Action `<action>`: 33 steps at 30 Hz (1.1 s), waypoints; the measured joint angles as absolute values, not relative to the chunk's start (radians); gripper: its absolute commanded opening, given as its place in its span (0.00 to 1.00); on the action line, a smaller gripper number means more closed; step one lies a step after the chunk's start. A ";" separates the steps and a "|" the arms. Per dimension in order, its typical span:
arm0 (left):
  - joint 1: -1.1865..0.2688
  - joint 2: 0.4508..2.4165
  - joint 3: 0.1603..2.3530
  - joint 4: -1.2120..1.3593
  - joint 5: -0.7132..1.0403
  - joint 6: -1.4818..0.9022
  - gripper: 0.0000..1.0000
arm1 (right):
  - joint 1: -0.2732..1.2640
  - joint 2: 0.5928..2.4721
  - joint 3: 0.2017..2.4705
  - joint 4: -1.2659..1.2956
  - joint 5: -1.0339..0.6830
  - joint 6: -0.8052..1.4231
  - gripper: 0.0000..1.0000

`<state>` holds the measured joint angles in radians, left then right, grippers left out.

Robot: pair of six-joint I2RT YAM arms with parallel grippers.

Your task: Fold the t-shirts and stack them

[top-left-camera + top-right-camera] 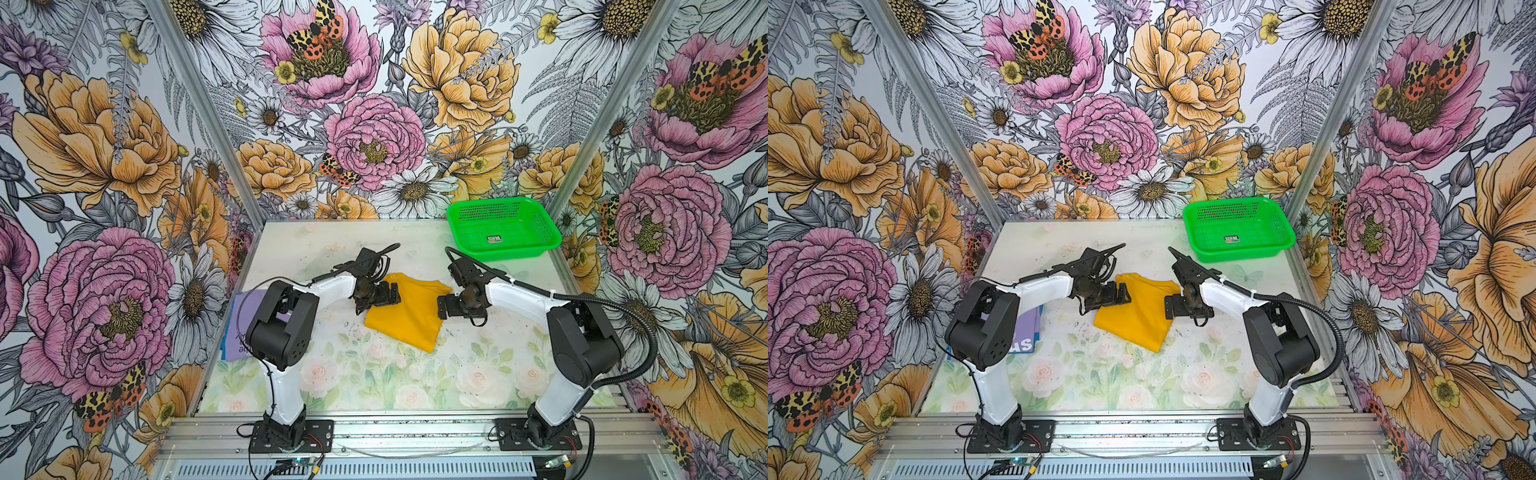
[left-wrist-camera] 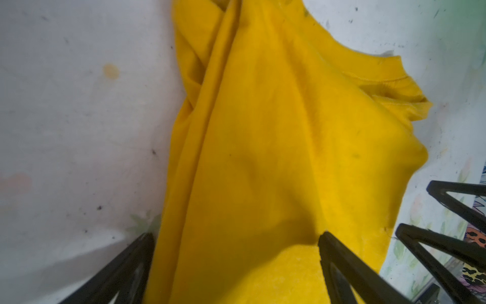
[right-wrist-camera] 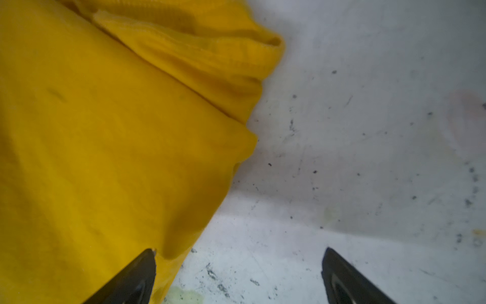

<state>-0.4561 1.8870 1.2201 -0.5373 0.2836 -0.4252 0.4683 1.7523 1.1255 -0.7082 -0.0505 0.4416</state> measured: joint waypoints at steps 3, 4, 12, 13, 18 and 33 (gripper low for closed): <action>-0.461 1.887 1.225 -0.553 0.284 -0.419 0.99 | 0.496 1.788 1.150 -0.742 -0.004 0.435 0.99; -0.464 1.887 1.226 -0.559 0.284 -0.418 0.99 | 0.505 1.802 1.159 -0.751 0.010 0.435 0.99; -0.548 1.889 1.237 -0.609 0.278 -0.431 0.99 | 0.555 1.875 1.234 -0.817 0.087 0.436 0.99; -0.560 1.891 1.239 -0.610 0.278 -0.439 0.99 | 0.559 1.878 1.238 -0.822 0.094 0.436 0.99; -0.617 1.894 1.232 -0.571 0.276 -0.505 0.99 | 0.570 1.887 1.253 -0.836 0.105 0.441 0.99; -0.763 1.914 1.179 -0.411 0.029 -0.741 0.21 | 0.606 1.883 1.233 -0.784 0.028 0.479 0.99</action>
